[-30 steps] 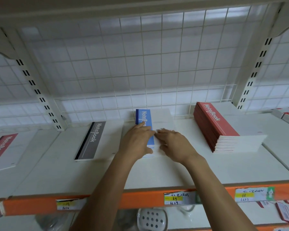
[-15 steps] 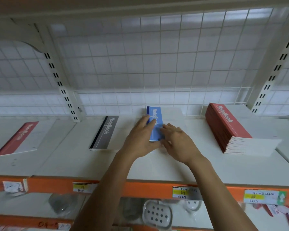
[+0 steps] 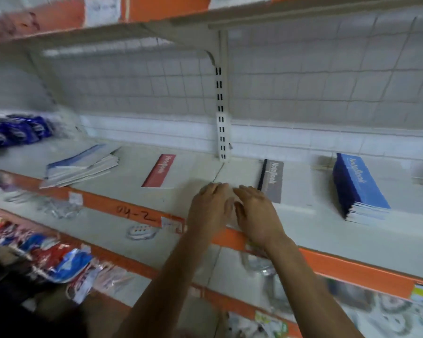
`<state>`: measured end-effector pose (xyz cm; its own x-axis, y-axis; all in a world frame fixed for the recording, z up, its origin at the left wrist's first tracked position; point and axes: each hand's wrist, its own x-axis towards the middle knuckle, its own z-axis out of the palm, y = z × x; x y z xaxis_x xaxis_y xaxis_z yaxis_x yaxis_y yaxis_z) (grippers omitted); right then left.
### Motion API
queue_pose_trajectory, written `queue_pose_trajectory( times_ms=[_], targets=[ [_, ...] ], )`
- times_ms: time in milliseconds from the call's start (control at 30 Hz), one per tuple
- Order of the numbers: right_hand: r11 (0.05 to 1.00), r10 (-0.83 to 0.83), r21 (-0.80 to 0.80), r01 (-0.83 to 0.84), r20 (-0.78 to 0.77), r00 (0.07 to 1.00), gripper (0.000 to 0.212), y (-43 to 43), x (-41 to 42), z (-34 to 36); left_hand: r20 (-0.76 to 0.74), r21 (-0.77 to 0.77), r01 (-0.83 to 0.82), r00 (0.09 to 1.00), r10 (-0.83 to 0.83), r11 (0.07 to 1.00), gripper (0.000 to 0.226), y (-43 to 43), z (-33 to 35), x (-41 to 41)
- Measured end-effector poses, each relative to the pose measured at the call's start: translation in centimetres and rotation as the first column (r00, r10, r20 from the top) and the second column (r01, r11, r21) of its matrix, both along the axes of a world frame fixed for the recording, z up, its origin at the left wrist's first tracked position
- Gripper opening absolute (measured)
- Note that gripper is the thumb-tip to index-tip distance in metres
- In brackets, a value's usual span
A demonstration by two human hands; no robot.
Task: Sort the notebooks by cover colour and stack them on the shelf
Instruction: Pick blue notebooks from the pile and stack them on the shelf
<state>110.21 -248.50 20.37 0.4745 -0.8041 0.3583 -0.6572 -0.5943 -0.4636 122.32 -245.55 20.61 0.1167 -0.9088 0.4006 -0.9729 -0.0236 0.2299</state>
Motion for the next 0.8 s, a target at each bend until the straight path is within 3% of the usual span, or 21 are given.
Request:
queue_pose_trajectory(
  times_ms=[67,133,267,433,800],
  targets=[
    [1.0,0.029,0.009,-0.029,-0.012,1.0,0.052,1.2,4.3,-0.4,-0.015,0.039,-0.047,0.999,0.048,0.998,0.053,1.8,0.2,3.6],
    [0.999,0.04,0.029,-0.039,-0.027,0.999,0.064,2.3,7.7,-0.7,-0.039,0.082,-0.066,0.997,0.069,0.994,0.043,3.0,0.0,6.9],
    [0.996,0.025,0.087,-0.019,-0.071,0.997,0.044,4.0,13.0,-0.6,-0.021,0.06,-0.102,0.994,0.103,0.993,0.039,4.4,-1.3,13.3],
    [0.996,0.037,0.086,-0.029,-0.09,0.995,0.041,3.8,18.6,-0.7,-0.037,-0.005,-0.165,0.986,0.165,0.986,0.047,4.2,-1.6,19.0],
    [0.992,0.051,0.115,-0.046,-0.044,0.998,0.045,-2.9,31.9,-0.9,0.025,0.129,-0.345,0.938,0.344,0.93,0.053,-1.9,-1.1,31.1]
  ],
)
